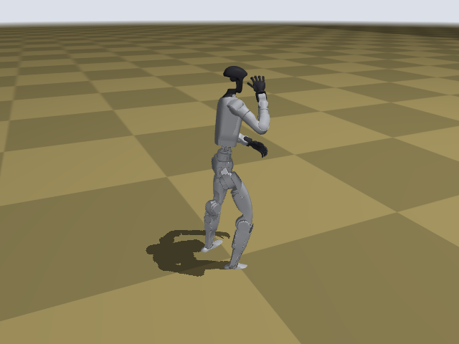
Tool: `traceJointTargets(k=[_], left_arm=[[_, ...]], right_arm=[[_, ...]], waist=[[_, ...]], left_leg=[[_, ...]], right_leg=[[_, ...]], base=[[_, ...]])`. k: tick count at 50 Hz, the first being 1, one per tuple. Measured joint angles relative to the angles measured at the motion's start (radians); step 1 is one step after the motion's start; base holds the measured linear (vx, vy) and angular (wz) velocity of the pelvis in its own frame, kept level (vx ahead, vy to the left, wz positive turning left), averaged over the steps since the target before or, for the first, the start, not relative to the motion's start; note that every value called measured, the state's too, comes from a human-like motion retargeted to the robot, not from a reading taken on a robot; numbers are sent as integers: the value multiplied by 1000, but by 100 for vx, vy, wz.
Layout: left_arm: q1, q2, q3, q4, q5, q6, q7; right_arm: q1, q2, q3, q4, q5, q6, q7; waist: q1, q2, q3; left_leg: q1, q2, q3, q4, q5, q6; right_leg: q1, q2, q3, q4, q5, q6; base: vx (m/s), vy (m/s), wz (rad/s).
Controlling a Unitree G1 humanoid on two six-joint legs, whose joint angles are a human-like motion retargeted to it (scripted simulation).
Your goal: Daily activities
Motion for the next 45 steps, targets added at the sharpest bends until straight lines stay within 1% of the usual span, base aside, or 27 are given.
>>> traceJointTargets(k=[3, 5, 6, 8, 10, 15, 18, 20, 25, 32, 38, 45], left_arm=[[23, -13, 12, -97, 36, -15, 10], [58, -19, 10, -213, 72, -9, 22], [51, -26, 18, -245, 86, -19, 36], [32, -39, 27, -318, 122, -39, 76], [5, -52, 15, -409, 178, -55, 148], [-170, -104, -31, -605, 304, -75, 392], [-307, -133, -54, -705, 338, -91, 488], [-403, -154, -80, -762, 352, -98, 540], [-626, -234, -167, -844, 351, -110, 602], [-821, -382, -249, -835, 301, -108, 575], [-876, -448, -266, -788, 250, -105, 522], [-864, -472, -239, -769, 193, -109, 493]], right_arm=[[126, -31, 12, 102, -28, -4, 9], [252, -60, 23, 248, -58, -38, 4], [311, -66, 37, 314, -69, -25, 15], [429, -78, 66, 488, -98, 3, 34], [524, -76, 108, 762, -145, 18, 32], [630, 36, 270, 1442, -260, 52, -3], [697, 111, 344, 1658, -271, 71, -9], [735, 156, 375, 1758, -255, 76, -19], [801, 214, 382, 1852, -162, 71, -65], [818, 204, 304, 1805, -46, 63, -162], [803, 166, 231, 1744, -23, 71, -247], [803, 143, 180, 1731, -17, 94, -332]], waist=[[19, 9, -2], [54, 55, -24], [54, 54, -21], [59, 53, -20], [78, 64, -31], [94, 105, -55], [69, 130, -75], [44, 150, -92], [-44, 199, -140], [-168, 282, -203], [-235, 372, -241], [-255, 458, -261]], left_leg=[[-6, 13, 3, 15, 0, 1], [-27, 67, 7, 57, -30, 1], [-26, 69, 13, 62, -25, 0], [-24, 70, 22, 69, -21, 2], [-25, 74, 22, 73, -30, 5], [-22, 101, 30, 113, -53, 3], [-12, 116, 40, 149, -62, -7], [-5, 126, 45, 178, -71, -13], [9, 165, 66, 274, -92, -30], [5, 238, 120, 430, -121, -47], [-7, 296, 165, 533, -128, -52], [-16, 327, 196, 601, -108, -52]], right_leg=[[12, 19, 2, -40, -3, -1], [83, 78, -25, -196, 55, -8], [79, 79, -17, -192, 52, -6], [76, 83, -2, -195, 47, -3], [90, 96, 5, -230, 54, 0], [138, 131, 32, -317, 80, -10], [155, 141, 55, -327, 76, -15], [169, 150, 68, -334, 71, -17], [201, 182, 114, -354, 65, -18], [223, 247, 201, -399, 75, -14], [232, 305, 284, -466, 108, -7], [246, 344, 368, -560, 149, 2]], base=[[6, -9, -38], [10, -5, -50], [7, -7, -49], [6, -7, -41], [11, -2, -35], [11, -4, -34], [8, -7, -43], [9, -8, -50], [9, -8, -66], [11, -5, -89], [12, -1, -101], [11, 1, -87]])
